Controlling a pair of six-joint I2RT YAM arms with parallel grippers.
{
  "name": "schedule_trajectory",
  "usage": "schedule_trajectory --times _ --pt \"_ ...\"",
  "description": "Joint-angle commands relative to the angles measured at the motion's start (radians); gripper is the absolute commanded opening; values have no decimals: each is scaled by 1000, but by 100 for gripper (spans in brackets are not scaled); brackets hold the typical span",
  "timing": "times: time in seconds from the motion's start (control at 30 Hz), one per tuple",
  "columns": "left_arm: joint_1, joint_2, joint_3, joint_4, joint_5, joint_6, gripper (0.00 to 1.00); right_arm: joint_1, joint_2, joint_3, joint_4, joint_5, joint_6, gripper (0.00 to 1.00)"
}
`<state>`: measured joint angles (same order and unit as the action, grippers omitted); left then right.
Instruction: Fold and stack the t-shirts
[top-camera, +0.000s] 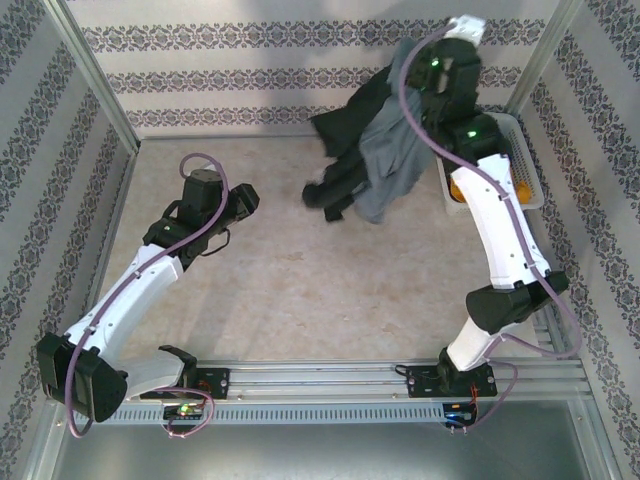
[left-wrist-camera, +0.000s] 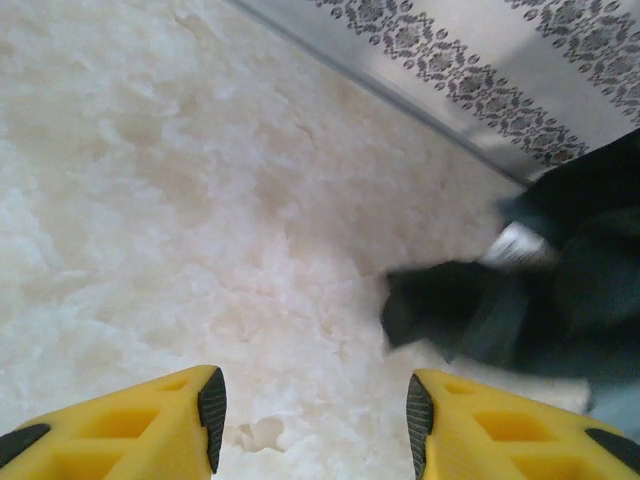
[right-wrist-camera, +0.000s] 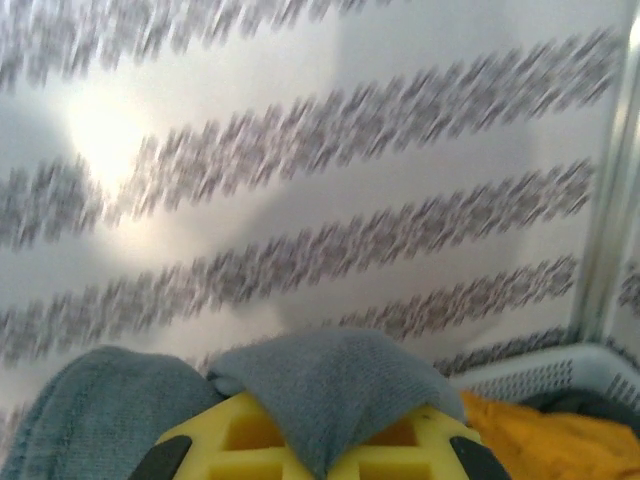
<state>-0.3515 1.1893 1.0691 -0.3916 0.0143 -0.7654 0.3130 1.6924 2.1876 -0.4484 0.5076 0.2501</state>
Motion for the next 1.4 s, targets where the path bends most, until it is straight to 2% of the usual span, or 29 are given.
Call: schedule_trajectory --times 0.0,0.13,0.23,0.3,0.43,0.57,0.63,0.8,1.03,1.17,1.27,1.37 --pt "10 -10 -11 -18 1 -18 51 -25 -25 182 88 35 -70 0" --pt "9 6 -5 -3 7 -26 51 -20 2 283 65 118 -173 0" --pt "9 23 1 7 22 -32 51 -56 22 301 90 191 -231 0" --pt "9 36 2 16 35 -37 51 -114 55 336 51 210 -195 0" --pt "9 56 3 28 59 -48 50 -212 131 399 44 171 -119 0" --pt "9 70 3 30 77 -51 50 -285 295 631 -29 160 -89 0" --pt "7 71 2 29 82 -52 50 -320 339 681 -44 148 -47 0" --pt "7 72 -2 21 90 -52 50 -376 358 654 11 143 23 0" --pt "7 100 15 17 95 -51 49 -411 386 666 57 131 40 0" --pt "8 133 31 30 103 -52 49 -411 390 654 -23 126 79 0" --pt "6 158 41 48 119 -58 49 -395 365 561 -132 126 138 0" --pt "7 176 40 67 135 -69 49 -371 306 370 -207 126 206 0"
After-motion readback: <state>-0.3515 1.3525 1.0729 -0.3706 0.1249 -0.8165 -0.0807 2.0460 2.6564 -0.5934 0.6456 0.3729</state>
